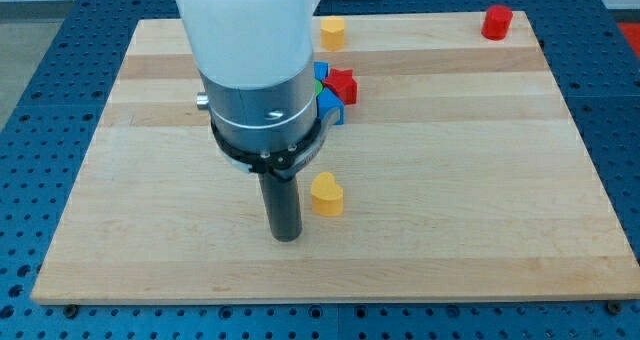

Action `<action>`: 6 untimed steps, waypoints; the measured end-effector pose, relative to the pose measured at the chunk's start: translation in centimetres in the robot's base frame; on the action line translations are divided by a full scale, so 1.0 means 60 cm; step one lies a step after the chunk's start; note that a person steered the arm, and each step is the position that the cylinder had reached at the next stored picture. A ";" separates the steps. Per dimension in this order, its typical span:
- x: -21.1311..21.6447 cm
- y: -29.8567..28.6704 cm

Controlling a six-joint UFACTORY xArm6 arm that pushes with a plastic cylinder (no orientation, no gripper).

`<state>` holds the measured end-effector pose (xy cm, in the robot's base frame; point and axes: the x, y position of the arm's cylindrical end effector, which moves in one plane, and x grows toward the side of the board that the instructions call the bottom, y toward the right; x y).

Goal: Move your arm to the center of the board

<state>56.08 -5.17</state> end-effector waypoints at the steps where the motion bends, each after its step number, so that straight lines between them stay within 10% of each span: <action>1: 0.022 0.003; 6: 0.071 0.003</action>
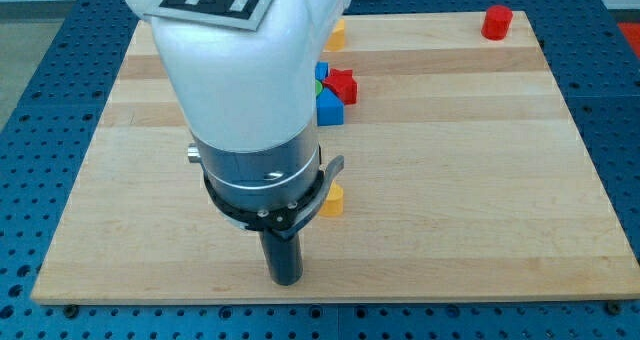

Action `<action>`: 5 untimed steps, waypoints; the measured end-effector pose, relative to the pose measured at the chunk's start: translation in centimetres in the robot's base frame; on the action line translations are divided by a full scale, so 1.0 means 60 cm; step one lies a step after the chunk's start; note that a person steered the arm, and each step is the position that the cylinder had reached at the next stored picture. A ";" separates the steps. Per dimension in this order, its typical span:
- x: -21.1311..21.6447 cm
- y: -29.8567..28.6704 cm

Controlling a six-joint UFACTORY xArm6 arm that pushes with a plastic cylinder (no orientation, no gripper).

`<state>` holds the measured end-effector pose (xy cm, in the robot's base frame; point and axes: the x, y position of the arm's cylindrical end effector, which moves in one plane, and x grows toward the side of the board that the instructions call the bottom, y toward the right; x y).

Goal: Move your arm to the center of the board

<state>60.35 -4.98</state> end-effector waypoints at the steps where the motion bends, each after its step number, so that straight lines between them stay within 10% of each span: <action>1: 0.000 0.000; 5: -0.041 -0.053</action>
<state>57.89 -8.17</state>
